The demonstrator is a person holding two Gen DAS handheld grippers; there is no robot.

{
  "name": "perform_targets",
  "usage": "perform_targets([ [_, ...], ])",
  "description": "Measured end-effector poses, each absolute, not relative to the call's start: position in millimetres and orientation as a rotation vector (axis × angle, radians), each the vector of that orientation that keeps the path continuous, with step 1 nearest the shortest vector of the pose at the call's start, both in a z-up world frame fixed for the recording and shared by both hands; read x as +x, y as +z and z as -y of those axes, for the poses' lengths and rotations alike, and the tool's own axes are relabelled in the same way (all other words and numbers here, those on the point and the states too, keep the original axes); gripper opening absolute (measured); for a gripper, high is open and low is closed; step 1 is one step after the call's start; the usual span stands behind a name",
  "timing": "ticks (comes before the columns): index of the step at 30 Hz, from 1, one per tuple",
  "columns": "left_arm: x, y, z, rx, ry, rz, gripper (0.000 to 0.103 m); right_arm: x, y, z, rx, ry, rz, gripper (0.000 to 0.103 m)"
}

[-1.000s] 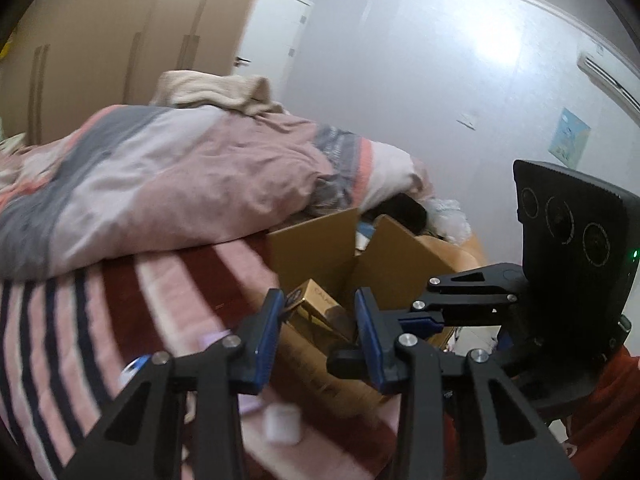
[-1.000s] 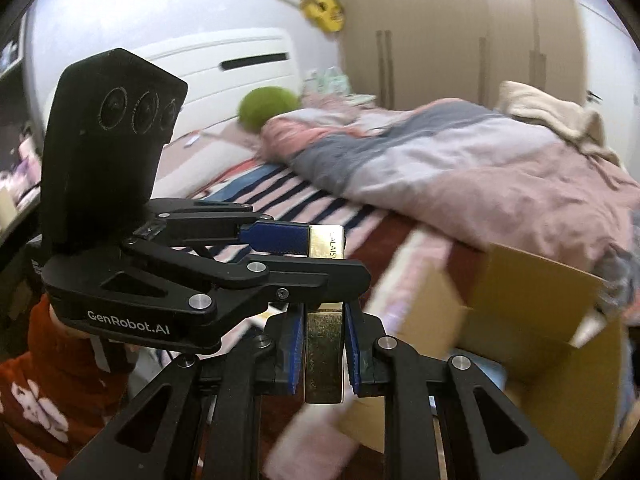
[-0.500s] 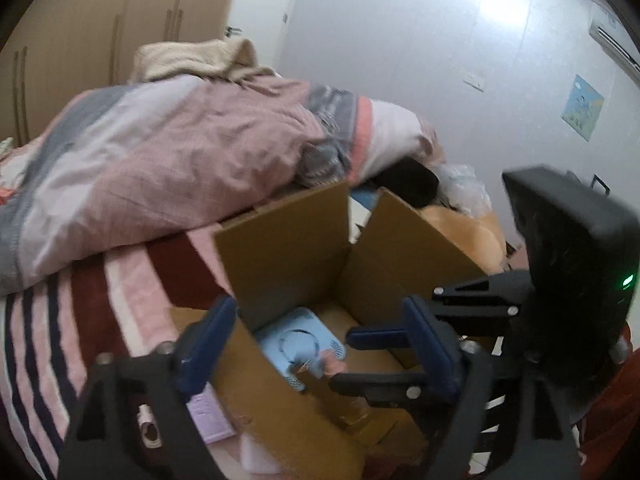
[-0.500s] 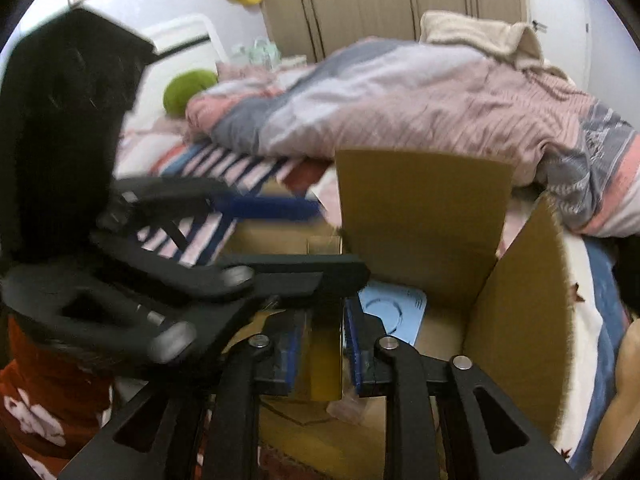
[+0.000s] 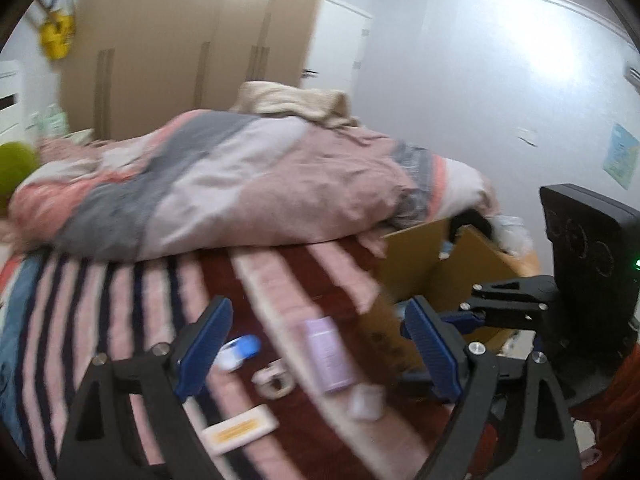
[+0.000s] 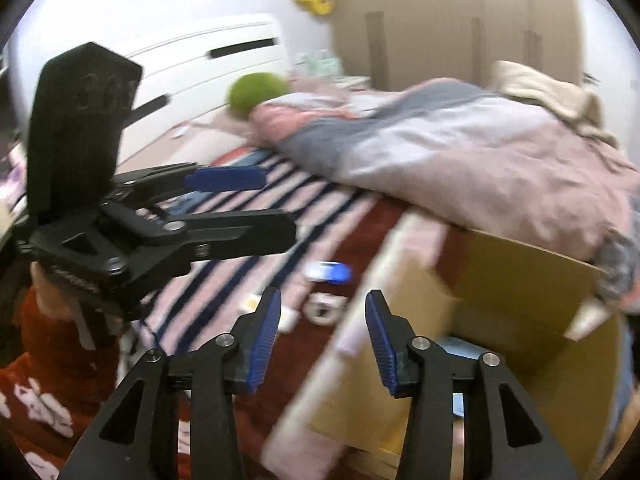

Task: Organize rigid objects
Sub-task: 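Grasp the white KATO-KATO box with the right gripper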

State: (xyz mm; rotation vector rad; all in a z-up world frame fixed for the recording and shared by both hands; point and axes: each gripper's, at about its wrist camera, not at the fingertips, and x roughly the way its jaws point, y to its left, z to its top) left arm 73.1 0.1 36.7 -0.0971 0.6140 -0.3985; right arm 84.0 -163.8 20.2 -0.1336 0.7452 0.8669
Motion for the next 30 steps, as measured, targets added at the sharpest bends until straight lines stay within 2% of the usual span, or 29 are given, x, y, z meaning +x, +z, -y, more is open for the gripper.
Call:
perform_targets([
  [3, 60.7, 18.3, -35.0, -0.129, -0.331, -0.629, 0.086, 80.5, 5.9, 123.2, -0.179, 0.927, -0.772, 0.046],
  [5, 53.3, 2.8, -55.1, -0.152, -0.295, -0.650, 0.087, 79.1, -9.5, 97.4, -0.205, 0.957, -0.797, 0.056],
  [14, 28.5, -53.7, -113.2, -0.224, -0.203, -0.724, 0.087, 109.7, -107.0, 29.8, -0.340, 1.009, -0.897, 0.056],
  [20, 24.1, -63.5, -126.1, -0.258, -0.193, -0.728, 0.087, 132.8, -129.8, 14.6, -0.374, 1.015, -0.929, 0.069],
  [25, 25.3, -65.7, -126.1, -0.257, -0.203, -0.731, 0.087, 130.7, -138.6, 17.6, -0.359, 1.101, -1.059, 0.070],
  [30, 27.6, -71.4, -126.1, -0.278, -0.207, -0.744, 0.086, 105.0, -144.7, 19.4, -0.459, 1.111, -1.042, 0.068],
])
